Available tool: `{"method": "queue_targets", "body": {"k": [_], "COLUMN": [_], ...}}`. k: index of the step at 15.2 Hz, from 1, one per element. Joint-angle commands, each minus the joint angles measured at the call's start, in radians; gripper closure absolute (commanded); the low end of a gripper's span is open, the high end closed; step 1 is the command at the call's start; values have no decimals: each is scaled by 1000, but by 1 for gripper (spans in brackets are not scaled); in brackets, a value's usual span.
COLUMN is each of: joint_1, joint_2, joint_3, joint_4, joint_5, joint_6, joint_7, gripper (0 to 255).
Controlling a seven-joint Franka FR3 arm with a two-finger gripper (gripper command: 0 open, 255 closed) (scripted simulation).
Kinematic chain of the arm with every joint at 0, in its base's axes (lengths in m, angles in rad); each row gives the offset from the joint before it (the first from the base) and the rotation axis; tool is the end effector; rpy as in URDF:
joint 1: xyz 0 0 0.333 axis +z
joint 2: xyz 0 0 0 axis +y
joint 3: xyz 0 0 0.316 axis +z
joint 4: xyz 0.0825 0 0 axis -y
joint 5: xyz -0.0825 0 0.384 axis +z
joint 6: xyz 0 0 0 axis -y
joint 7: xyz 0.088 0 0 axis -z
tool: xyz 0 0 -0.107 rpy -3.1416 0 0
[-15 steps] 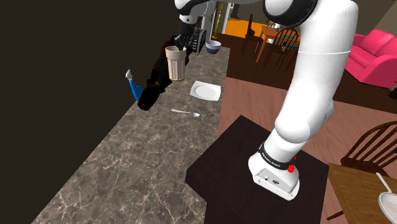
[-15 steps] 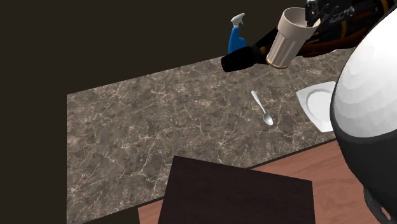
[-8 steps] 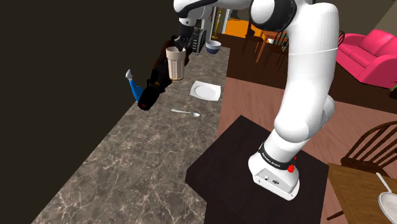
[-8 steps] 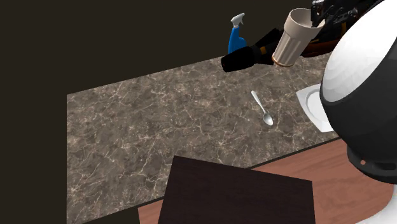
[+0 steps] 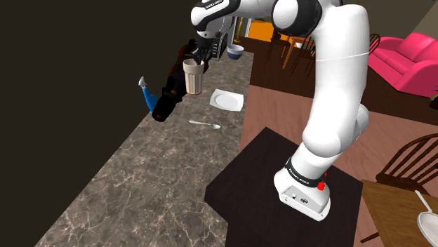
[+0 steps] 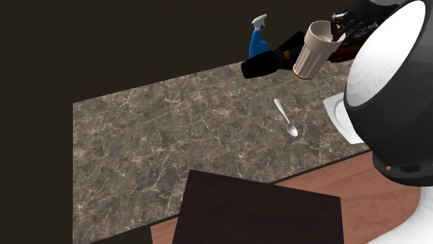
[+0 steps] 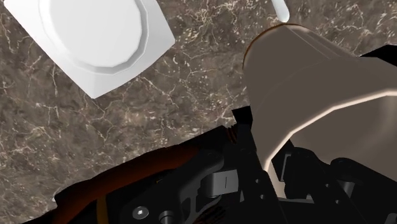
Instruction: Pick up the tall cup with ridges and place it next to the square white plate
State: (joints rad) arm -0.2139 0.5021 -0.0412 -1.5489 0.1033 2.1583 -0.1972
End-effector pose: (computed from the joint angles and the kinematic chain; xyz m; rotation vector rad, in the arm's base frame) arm 0.6815 -0.1690 0.3695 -3.0883 0.1613 -0.1869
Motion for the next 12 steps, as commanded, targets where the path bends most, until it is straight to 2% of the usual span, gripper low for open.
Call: {"method": "queue_targets", "body": {"k": [1,12], "joint_1": [0,-2], "joint_2": [6,74], "joint_3": [1,5], "joint_4": [-18,-65], "joint_5": [2,11], "joint_6": [26,140], "joint_7": [-3,-15], "gripper": [255,255]}}
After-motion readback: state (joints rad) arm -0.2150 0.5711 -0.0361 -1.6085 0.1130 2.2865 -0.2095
